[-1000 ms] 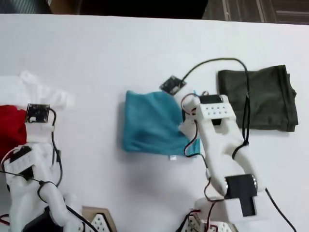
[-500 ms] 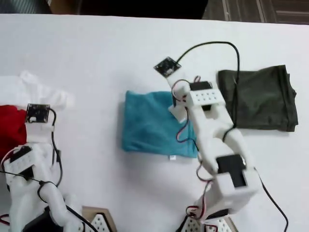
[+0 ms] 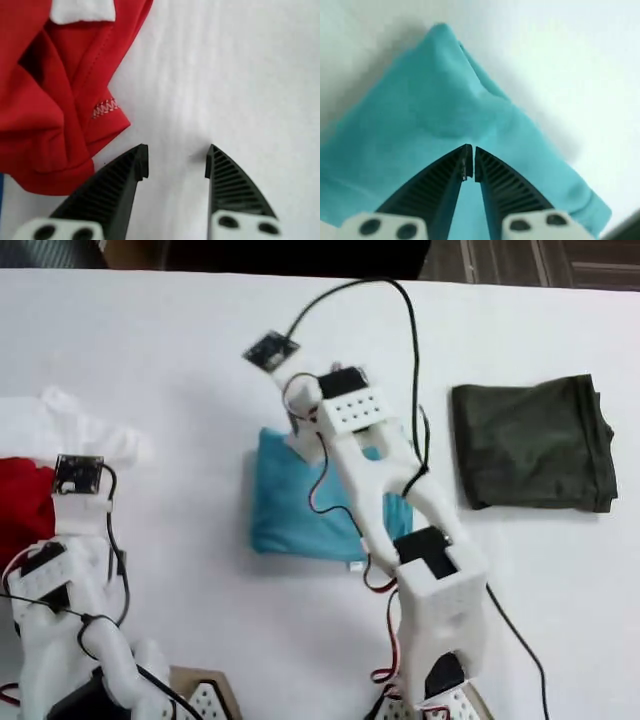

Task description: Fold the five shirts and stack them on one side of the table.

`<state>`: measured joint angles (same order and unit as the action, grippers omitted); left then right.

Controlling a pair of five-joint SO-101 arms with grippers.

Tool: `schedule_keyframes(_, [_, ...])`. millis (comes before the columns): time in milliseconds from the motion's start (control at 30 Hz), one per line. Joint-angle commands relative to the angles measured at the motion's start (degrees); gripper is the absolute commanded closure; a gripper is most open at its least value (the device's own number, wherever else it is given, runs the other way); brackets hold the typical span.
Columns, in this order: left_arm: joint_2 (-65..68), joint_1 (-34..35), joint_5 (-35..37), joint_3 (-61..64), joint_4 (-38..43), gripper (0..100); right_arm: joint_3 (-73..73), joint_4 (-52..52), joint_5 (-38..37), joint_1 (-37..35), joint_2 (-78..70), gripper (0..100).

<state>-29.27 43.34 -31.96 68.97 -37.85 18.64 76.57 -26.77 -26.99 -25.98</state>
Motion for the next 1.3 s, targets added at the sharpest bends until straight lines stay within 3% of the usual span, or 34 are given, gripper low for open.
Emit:
schedule_keyframes(0, [-0.79,0.00,0.26,0.13,1.41,80,4.57,-0.04,0.44,-2.59,-1.01,97.4])
schedule_keyframes(400, [-0.79,0.00,0.35,0.22,1.41,80,10.02,-6.90,0.44,-5.76,-14.64,97.3])
schedule_keyframes(967, [-0.79,0.00,0.35,0.22,1.41,80,51.60,18.77,0.53,-5.85,-28.18,97.1])
schedule_keyframes(1067, [-0.79,0.00,0.35,0.22,1.41,80,52.48,21.23,1.49,-3.21,-27.82,97.4])
schedule_keyframes(1267, [-0.79,0.00,0.26,0.22,1.41,80,52.66,21.14,1.67,11.30,-28.09,97.2])
